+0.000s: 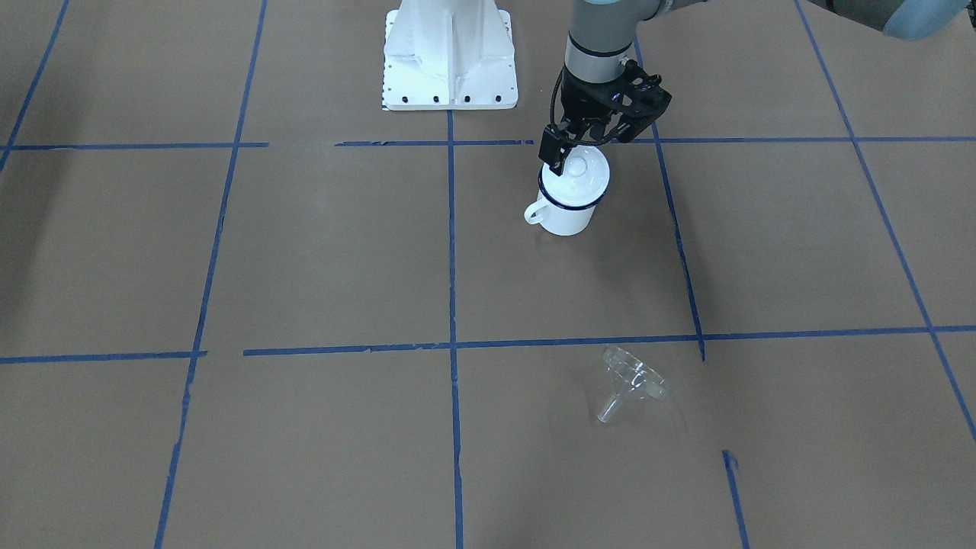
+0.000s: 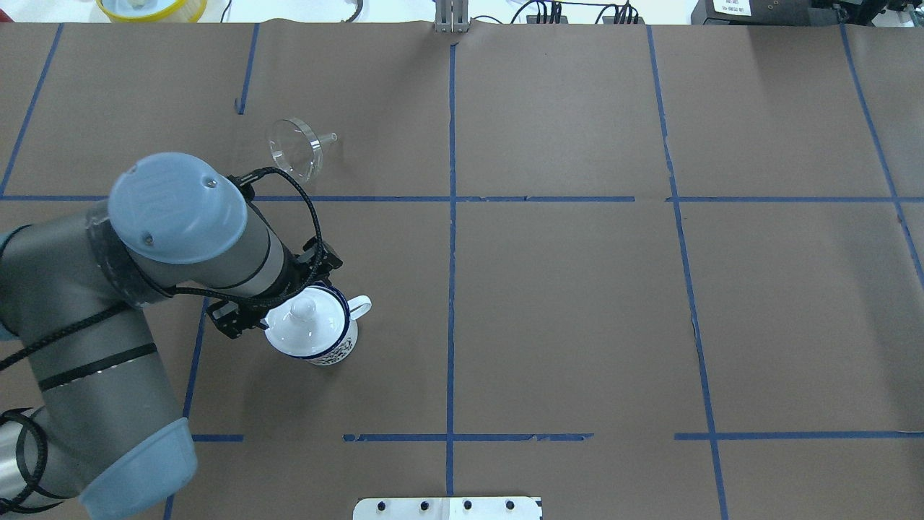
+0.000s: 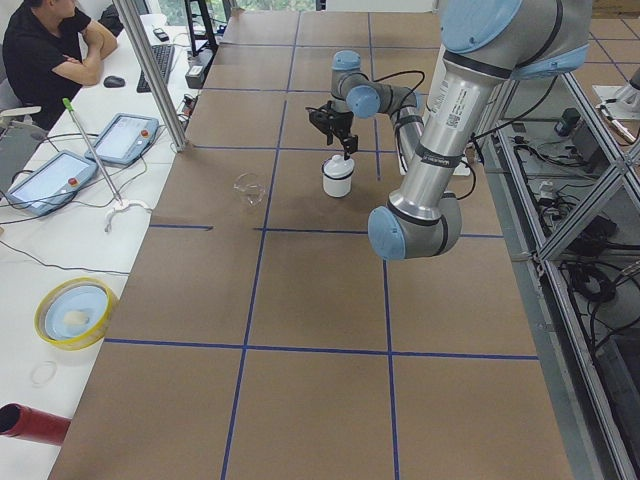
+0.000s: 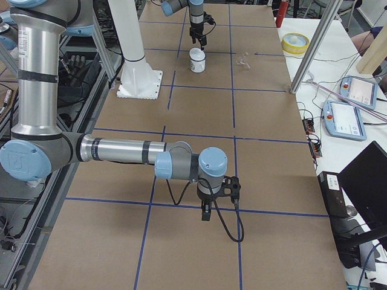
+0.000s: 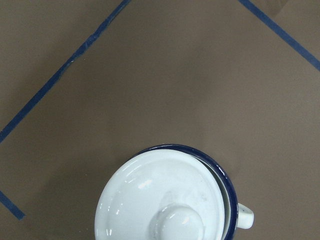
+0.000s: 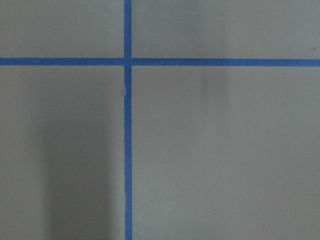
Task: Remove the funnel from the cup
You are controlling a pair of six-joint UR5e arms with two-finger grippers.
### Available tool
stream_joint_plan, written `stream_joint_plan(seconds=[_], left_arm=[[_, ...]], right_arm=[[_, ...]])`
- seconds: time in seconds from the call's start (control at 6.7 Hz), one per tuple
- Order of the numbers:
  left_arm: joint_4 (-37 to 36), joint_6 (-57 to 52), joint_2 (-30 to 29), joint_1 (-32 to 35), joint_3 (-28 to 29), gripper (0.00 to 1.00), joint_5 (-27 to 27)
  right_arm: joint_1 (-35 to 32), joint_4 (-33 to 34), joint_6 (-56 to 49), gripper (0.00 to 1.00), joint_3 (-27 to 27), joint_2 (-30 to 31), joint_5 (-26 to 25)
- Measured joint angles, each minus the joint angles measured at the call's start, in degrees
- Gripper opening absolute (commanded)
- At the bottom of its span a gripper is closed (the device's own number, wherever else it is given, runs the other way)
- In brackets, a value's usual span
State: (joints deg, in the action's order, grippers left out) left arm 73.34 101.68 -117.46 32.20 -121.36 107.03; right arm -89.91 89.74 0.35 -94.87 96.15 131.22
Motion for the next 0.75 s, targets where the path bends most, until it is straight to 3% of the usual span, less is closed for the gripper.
stream_joint_plan(seconds=[0.3,0.75], left_arm=[[0.23,-18.19,3.72,11.05,-1.5,1.0,5.49],[0.75,-56.46,12.7,34.73,4.6,1.0,17.95]], right_arm=[[0.0,0.0,0.0,1.0,-0.03,0.0,0.0],[0.0,0.0,0.0,1.0,-0.02,0.0,0.0]])
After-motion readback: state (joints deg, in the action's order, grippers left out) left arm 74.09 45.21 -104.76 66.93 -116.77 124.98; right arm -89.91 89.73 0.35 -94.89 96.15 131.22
